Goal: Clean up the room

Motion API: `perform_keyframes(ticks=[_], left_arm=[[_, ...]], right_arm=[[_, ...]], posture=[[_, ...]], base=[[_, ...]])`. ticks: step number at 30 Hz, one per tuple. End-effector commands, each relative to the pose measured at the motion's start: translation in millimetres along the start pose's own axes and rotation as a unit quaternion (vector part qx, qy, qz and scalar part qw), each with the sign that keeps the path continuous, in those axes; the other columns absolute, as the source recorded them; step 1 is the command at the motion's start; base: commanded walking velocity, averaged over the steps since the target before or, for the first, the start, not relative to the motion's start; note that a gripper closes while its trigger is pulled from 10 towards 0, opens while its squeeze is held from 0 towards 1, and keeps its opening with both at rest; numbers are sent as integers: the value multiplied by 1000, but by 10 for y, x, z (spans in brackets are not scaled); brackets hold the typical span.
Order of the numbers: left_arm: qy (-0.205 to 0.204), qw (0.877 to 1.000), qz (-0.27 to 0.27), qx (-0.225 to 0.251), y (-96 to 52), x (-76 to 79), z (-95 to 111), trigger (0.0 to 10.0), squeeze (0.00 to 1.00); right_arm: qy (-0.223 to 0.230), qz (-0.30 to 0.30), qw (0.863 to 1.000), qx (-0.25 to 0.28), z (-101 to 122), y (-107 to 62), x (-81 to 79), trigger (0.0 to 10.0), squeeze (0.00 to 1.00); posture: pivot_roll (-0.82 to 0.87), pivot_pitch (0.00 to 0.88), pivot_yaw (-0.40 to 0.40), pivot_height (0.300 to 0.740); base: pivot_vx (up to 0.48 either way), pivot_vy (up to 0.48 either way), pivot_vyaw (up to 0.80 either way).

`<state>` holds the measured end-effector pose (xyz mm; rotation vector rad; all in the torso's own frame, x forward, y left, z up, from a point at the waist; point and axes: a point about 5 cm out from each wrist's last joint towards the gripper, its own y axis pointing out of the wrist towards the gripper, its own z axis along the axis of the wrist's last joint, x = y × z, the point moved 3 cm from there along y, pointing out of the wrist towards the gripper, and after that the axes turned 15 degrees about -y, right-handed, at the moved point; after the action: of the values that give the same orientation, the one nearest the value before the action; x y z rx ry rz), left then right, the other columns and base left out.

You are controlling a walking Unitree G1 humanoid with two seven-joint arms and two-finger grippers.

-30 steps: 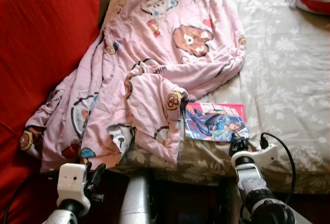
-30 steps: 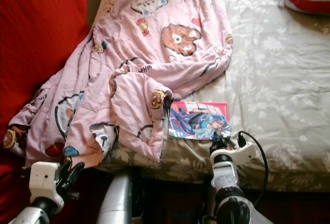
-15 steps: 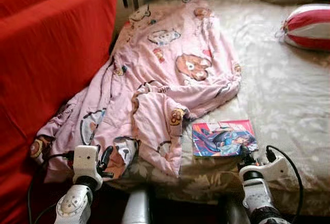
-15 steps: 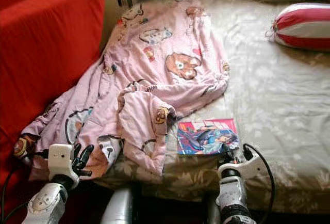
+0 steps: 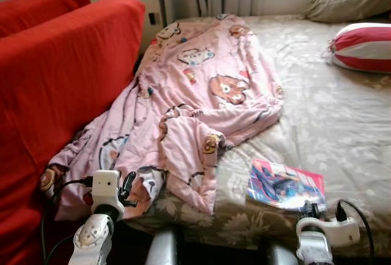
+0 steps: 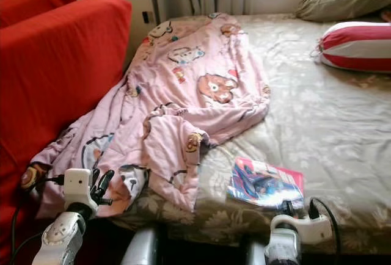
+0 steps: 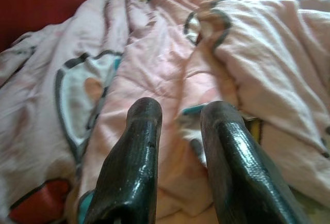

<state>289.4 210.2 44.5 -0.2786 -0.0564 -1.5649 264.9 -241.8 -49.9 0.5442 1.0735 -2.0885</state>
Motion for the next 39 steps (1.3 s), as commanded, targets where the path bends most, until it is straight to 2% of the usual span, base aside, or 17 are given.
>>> perform_keyframes(ticks=[1, 7, 10, 11, 12, 13, 18, 22, 23, 24, 25, 26, 28, 29, 32, 36, 39], left_arm=[[12, 1000, 1, 0, 12, -32, 3, 10000, 0], [16, 1000, -4, 4, 32, -33, -10, 10000, 0], [18, 1000, -7, 5, 34, -27, -21, 10000, 0], [19, 1000, -8, 4, 31, -22, -29, 10000, 0], [19, 1000, -8, 4, 31, -22, -29, 10000, 0], [19, 1000, -8, 3, 31, -21, -36, 10000, 0], [18, 1000, -9, -2, 36, -13, -84, 10000, 0], [4, 1000, -3, -7, 39, -11, -139, 10000, 0], [0, 1000, -1, -7, 39, -13, -147, 10000, 0], [-3, 1000, 2, -8, 40, -15, -156, 10000, 0], [-5, 1000, 3, -9, 42, -16, -163, 10000, 0], [-11, 1000, 7, -11, 43, -21, -183, 10000, 0], [-26, 999, 17, -19, 43, -39, -237, 10000, 0], [-26, 999, 17, -19, 43, -39, -237, 10000, 0], [-54, 997, 43, -43, 12, -132, -393, 10000, 0], [-68, 993, 65, -69, -31, -222, -526, 10000, 0], [-77, 990, 79, -86, -78, -272, -616, 10000, 0]], right_arm=[[27, -37, 999, 7, 2, -14, 90, 0, 0], [31, -58, 998, 23, 86, -10, 165, 0, 0], [-43, -16, 998, 45, 179, 14, 28, 0, 0], [-120, 32, 990, 69, 275, 32, -148, 0, 0], [-120, 32, 990, 69, 275, 32, -148, 0, 0], [-164, 60, 981, 90, 348, 38, -278, 0, 0], [-240, 112, 951, 162, 623, 28, -650, 0, 0], [-349, 173, 898, 205, 710, -73, -958, 0, 0], [-358, 182, 892, 206, 696, -88, -983, 0, 0], [-377, 192, 883, 202, 663, -101, -1007, 6902, 0], [-389, 197, 877, 199, 638, -107, -1021, 6902, 0], [-404, 211, 868, 196, 597, -128, -1047, 10000, 0], [-428, 234, 854, 180, 505, -160, -1082, 10000, 0], [-428, 234, 854, 180, 505, -160, -1082, 10000, 0], [-472, 256, 829, 159, 356, -229, -1090, 10000, 0], [-494, 263, 816, 146, 268, -231, -1102, 10000, 0], [-498, 268, 813, 139, 224, -226, -1126, 10000, 0]], posture=[[107, 0, 70, 586], [110, 0, 70, 586], [110, 0, 71, 586], [110, 0, 71, 586], [110, 0, 71, 586], [110, 0, 71, 586], [94, 0, 74, 586], [73, 0, 70, 586], [73, 0, 70, 586], [73, 0, 70, 586], [65, 0, 71, 586], [60, 0, 70, 586], [56, 0, 73, 586], [56, 0, 73, 586], [37, 0, 72, 586], [32, 0, 70, 606], [31, 0, 68, 621]], base=[[0, 0, 0], [0, 0, 0], [0, 0, 0], [0, 0, 0], [0, 0, 0], [0, 0, 0], [0, 0, 0], [0, 0, 0], [0, 0, 0], [0, 0, 0], [0, 0, 0], [0, 0, 0], [0, 0, 0], [0, 0, 0], [0, 0, 0], [0, 0, 0], [0, 0, 0]])
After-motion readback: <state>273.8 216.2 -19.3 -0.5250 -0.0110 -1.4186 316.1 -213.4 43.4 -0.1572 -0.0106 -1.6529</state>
